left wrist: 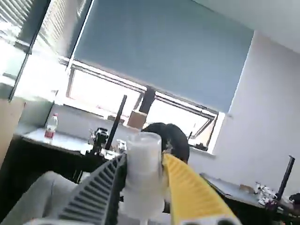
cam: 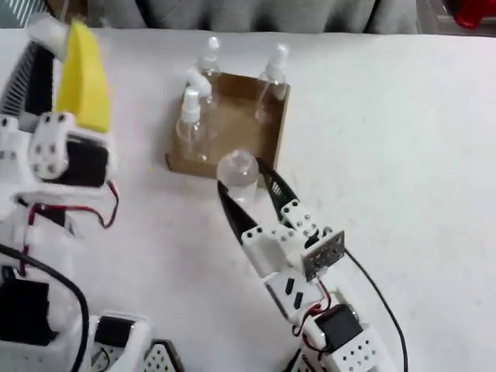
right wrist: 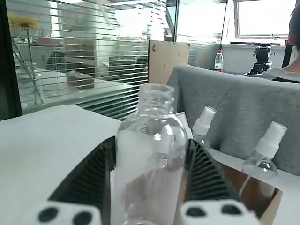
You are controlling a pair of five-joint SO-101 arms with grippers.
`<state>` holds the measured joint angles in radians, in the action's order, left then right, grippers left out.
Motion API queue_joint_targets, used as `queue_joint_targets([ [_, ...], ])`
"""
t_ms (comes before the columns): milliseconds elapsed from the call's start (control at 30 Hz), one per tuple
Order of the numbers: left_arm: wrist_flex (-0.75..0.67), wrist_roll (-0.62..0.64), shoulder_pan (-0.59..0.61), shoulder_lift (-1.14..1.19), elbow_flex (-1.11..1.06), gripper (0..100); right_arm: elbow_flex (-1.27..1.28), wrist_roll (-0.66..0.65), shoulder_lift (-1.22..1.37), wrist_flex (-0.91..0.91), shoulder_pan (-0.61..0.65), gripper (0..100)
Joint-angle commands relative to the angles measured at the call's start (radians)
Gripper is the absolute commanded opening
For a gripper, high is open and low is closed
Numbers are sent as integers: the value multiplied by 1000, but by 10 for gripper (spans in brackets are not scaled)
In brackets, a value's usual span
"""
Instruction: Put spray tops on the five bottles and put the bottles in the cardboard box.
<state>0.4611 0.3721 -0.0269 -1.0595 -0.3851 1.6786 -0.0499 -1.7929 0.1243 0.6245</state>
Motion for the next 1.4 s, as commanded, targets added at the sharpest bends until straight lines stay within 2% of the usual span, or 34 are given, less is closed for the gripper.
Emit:
queue_joint_targets([
  [0, 114, 110, -1, 189, 207, 23, 12, 8, -8, 33, 5, 16],
  [133, 239, 204, -33, 311, 328, 23, 12, 9, -10, 76, 7, 16],
  [300, 385, 212, -156, 374, 420, 23, 12, 9, -10, 74, 2, 16],
  [500, 410, 204, -245, 380, 411, 23, 12, 9, -10, 76, 2, 16],
  [867, 427, 203, -243, 377, 377, 23, 12, 9, -10, 97, 1, 16],
  [1200, 562, 147, -246, 374, 370, 22, 12, 9, -10, 97, -30, 16],
  [1367, 549, 144, -298, 372, 245, 22, 12, 11, -8, 97, -22, 16],
])
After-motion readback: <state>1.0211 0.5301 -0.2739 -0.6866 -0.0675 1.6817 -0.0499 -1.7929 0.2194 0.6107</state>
